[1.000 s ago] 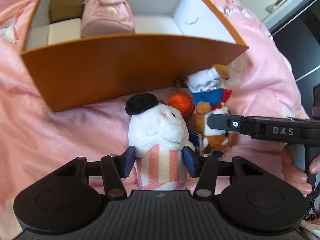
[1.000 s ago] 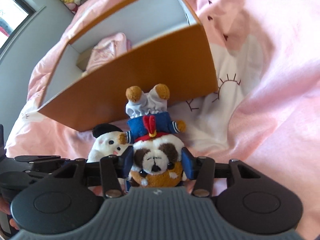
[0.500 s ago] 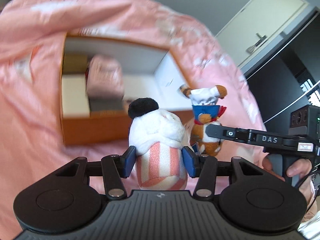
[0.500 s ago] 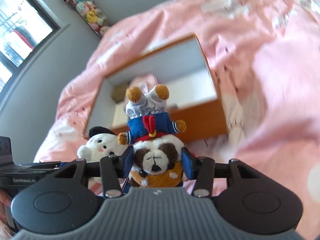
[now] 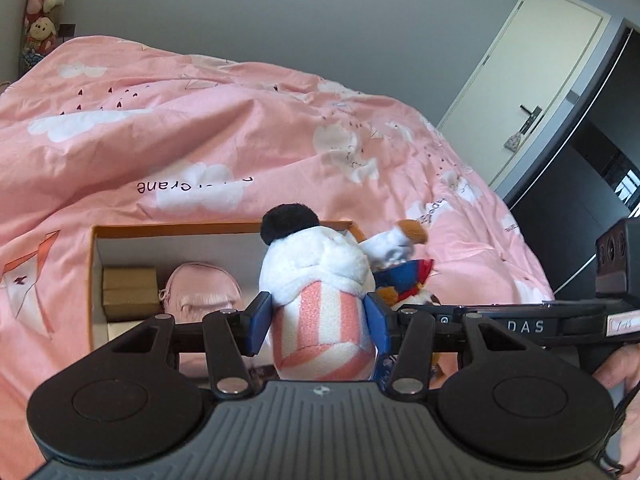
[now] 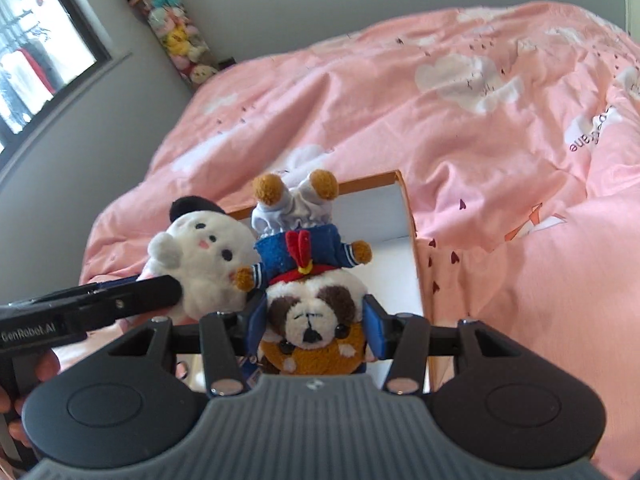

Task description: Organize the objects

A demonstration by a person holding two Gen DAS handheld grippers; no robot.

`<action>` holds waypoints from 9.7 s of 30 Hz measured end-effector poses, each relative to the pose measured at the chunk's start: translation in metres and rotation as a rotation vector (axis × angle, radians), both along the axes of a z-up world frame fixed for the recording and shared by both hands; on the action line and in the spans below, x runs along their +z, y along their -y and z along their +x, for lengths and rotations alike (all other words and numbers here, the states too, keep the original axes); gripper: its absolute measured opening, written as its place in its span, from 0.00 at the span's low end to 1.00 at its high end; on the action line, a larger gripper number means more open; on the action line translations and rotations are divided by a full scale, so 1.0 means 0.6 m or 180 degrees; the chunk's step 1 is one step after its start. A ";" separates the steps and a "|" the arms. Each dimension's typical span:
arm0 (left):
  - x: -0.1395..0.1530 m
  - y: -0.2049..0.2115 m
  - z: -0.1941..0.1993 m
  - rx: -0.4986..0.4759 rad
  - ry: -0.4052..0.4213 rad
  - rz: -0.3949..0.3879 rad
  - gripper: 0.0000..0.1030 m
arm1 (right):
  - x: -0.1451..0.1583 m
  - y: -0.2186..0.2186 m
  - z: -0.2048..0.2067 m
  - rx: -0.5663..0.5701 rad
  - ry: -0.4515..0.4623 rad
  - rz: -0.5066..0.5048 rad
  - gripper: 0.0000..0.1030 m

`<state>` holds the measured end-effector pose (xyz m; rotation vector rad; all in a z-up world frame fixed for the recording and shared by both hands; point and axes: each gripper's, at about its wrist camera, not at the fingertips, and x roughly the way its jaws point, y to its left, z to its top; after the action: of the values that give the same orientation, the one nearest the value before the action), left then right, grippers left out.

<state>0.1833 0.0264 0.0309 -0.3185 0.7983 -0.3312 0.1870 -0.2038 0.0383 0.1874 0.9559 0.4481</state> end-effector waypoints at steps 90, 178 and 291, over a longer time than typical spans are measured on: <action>-0.037 0.054 -0.108 -0.0124 0.0075 0.0466 0.29 | -0.047 -0.039 -0.095 0.0711 0.0669 -0.0839 0.21; -0.243 0.144 -0.101 -0.0687 -0.0822 0.0515 0.45 | -0.232 0.038 -0.169 0.0295 -0.0193 -0.1170 0.54; 0.060 0.041 -0.129 0.0875 0.0692 0.1413 0.87 | 0.058 -0.054 -0.123 0.0322 0.1111 -0.0766 0.75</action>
<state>0.1060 0.0018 0.0668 0.0275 0.5845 0.0728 0.1133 -0.1714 0.0730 -0.1549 0.6698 0.4372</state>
